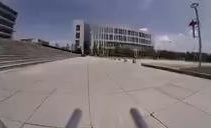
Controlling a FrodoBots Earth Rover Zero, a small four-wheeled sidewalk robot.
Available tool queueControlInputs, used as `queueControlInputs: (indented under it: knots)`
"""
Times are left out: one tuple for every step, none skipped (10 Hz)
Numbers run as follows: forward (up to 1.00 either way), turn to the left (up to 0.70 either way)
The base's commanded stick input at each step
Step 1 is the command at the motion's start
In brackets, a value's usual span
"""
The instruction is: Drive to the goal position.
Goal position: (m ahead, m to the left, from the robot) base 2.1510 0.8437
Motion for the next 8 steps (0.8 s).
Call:
queueControlInputs:
  knots:
    - [0.7,0.0]
    - [0.7,0.0]
    - [0.7,0.0]
    - [0.7,0.0]
    - [0.7,0.0]
    - [0.7,0.0]
    - [0.7,0.0]
    - [0.7,0.0]
